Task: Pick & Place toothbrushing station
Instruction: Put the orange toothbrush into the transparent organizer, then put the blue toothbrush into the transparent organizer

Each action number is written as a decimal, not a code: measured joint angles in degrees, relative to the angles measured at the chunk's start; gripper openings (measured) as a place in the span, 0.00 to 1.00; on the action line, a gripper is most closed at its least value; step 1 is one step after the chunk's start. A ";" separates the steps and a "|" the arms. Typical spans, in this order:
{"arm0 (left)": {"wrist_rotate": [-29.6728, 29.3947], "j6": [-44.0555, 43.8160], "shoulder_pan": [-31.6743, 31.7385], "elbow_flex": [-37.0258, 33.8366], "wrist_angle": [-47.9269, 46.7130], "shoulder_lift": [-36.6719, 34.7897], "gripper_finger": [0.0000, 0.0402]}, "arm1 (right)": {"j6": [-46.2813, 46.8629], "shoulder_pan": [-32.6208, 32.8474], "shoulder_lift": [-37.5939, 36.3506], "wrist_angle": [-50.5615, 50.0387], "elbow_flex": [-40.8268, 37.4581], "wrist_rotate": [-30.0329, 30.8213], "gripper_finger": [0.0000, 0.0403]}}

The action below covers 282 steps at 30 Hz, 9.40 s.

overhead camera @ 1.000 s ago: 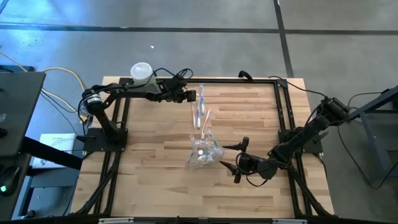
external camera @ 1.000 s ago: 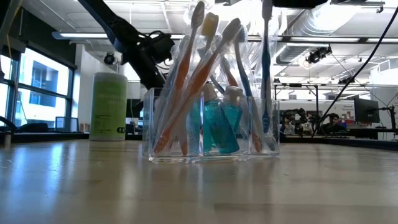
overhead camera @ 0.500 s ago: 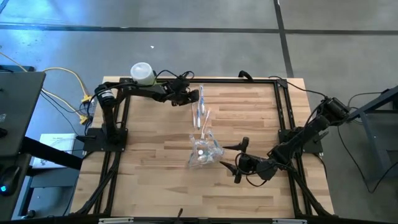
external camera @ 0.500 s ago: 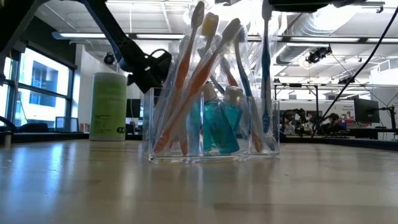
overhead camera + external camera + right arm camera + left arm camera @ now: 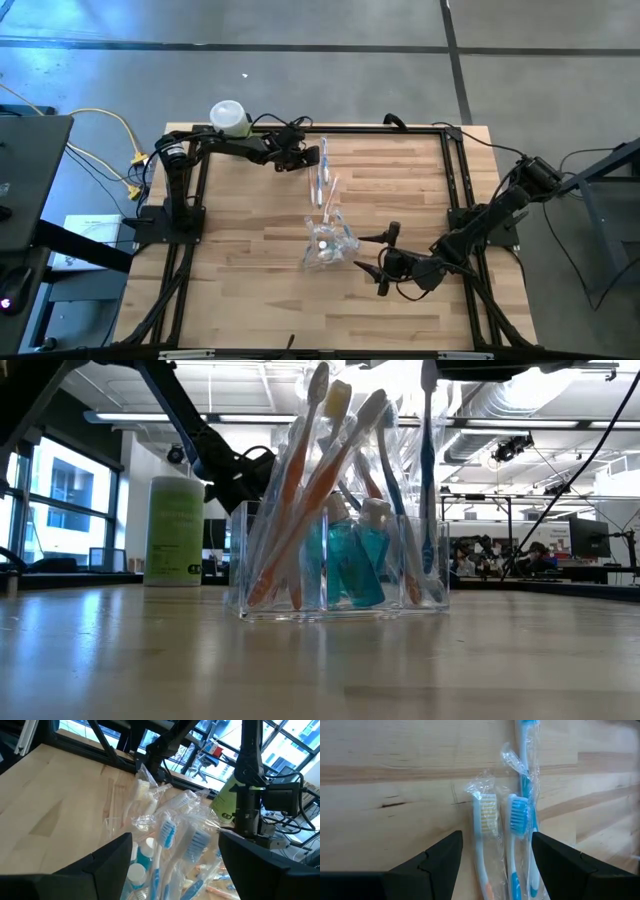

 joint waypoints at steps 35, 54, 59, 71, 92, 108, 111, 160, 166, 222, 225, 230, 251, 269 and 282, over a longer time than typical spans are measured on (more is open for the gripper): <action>-0.08 1.38 -0.07 -0.07 -0.26 0.11 0.59 | 0.00 0.08 0.00 -0.22 0.00 0.00 0.72; 1.18 -0.26 -0.04 -0.11 -0.33 0.15 0.59 | -0.35 4.98 0.00 -3.47 0.00 3.74 0.72; 2.34 0.96 -0.02 0.14 -0.53 0.18 0.59 | -0.28 5.09 0.00 -3.34 0.00 3.74 0.72; 5.34 6.90 0.26 4.36 -6.73 0.44 0.59 | -0.24 6.38 0.00 -3.40 0.00 4.73 0.72; -5.66 8.56 -2.67 17.42 -27.71 1.31 0.59 | -0.66 7.61 0.00 -3.34 0.00 6.73 0.72; -5.98 8.42 -1.87 17.62 -28.07 6.65 0.59 | -0.35 7.61 0.00 -3.37 0.00 6.73 0.72; -7.92 13.89 -2.31 17.57 -28.14 6.73 0.58 | -0.30 7.61 0.01 -3.37 0.00 6.73 0.72; -81.11 2.90 -70.47 -4.60 -26.76 -34.38 0.00 | -0.13 8.90 0.02 -2.35 0.00 9.29 0.72; -88.73 24.02 -77.47 -14.23 14.94 -25.24 0.00 | -0.22 8.77 0.02 -1.34 0.00 9.27 0.72; -70.45 48.58 -70.34 -18.14 45.02 -9.68 0.00 | -0.22 9.49 0.02 -1.57 0.00 9.29 0.72; -70.58 46.94 -70.29 -18.12 42.64 -9.70 0.00 | -0.22 9.49 0.02 -1.57 0.00 9.29 0.72; -72.40 49.73 -70.68 -18.14 43.01 -9.70 0.01 | 0.99 9.51 0.02 -1.62 0.00 8.59 0.72; -73.32 63.23 -73.38 -18.12 50.29 -9.70 0.30 | 2.89 9.53 0.02 -1.64 0.00 0.22 0.72; -79.61 87.07 -78.61 -18.08 74.66 -9.73 0.30 | 2.97 10.75 -6.85 -1.50 0.02 8.74 0.72; -80.76 88.40 -78.29 -18.08 74.71 -9.73 0.30 | 9.03 -4.85 -24.32 -7.50 0.02 -12.02 0.72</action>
